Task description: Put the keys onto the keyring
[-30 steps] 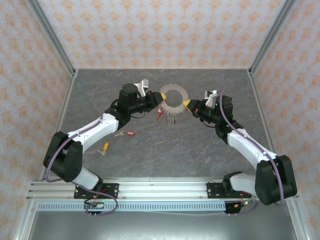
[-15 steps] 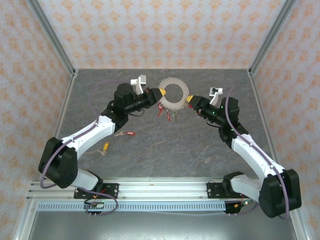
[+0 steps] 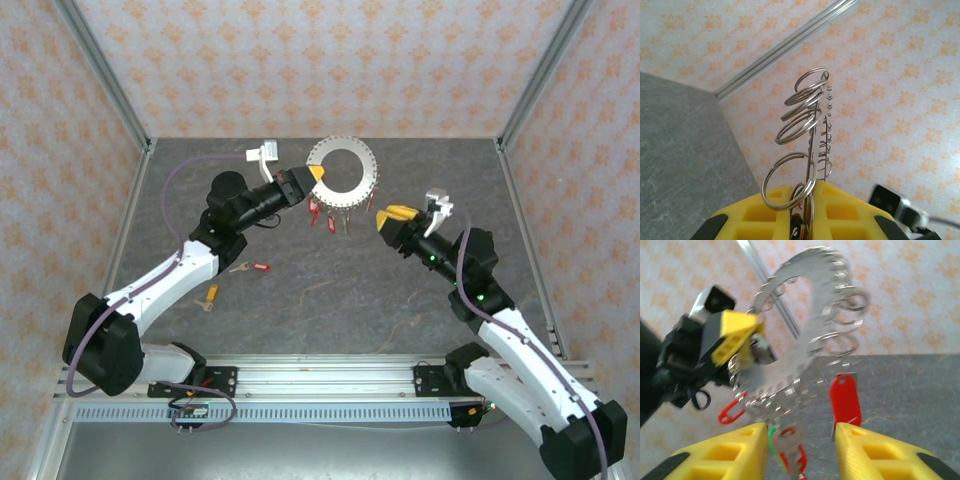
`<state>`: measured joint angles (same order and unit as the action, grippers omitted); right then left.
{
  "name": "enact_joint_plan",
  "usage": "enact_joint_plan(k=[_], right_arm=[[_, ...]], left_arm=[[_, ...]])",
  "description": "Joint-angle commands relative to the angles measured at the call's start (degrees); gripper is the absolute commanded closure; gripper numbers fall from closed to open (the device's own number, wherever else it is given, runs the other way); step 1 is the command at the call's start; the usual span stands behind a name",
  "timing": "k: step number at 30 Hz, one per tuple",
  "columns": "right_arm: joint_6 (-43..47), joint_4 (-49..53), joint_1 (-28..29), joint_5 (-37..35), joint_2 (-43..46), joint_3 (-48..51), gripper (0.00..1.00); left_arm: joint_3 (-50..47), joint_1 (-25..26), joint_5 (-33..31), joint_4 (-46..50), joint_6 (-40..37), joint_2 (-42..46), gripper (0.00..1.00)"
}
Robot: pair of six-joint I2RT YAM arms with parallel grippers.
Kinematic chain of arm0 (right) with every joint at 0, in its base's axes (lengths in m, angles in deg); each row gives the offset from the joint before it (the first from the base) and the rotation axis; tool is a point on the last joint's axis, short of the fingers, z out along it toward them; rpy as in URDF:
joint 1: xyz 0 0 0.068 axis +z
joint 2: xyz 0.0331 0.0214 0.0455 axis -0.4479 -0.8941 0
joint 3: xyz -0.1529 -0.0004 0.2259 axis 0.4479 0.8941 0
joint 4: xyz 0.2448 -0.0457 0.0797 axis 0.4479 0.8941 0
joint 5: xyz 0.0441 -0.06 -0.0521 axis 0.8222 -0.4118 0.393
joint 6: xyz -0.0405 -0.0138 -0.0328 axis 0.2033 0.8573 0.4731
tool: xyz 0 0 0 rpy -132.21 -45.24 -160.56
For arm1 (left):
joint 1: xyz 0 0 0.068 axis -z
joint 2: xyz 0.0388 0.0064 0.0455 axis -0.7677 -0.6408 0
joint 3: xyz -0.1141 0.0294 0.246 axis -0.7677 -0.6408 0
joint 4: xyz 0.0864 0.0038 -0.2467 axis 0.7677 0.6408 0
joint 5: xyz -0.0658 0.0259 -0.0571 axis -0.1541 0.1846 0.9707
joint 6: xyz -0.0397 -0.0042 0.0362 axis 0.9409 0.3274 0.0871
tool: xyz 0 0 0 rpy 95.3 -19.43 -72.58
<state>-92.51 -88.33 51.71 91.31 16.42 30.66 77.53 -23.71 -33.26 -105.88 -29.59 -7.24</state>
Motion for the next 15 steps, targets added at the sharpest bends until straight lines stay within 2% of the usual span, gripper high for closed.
enact_joint_plan(k=[1, 6, 10, 15], right_arm=[[18.3, 4.4, 5.0, -7.8, 0.6, -1.6, 0.67], [32.8, -2.1, 15.0, -19.3, -1.2, 1.2, 0.73], [42.3, -13.3, 21.3, -29.2, -4.4, 3.7, 0.75], [51.1, -19.9, 22.9, -29.3, -8.0, 4.5, 0.78]], left_arm=[[0.2, -0.6, -1.1, -5.3, -0.6, 1.9, 1.00], [0.2, -0.6, -1.4, -5.4, 0.0, 2.1, 1.00], [-0.1, -0.7, -1.7, -4.8, -0.1, 2.3, 1.00], [-0.6, -0.6, -2.2, -4.4, -0.2, 2.9, 1.00]])
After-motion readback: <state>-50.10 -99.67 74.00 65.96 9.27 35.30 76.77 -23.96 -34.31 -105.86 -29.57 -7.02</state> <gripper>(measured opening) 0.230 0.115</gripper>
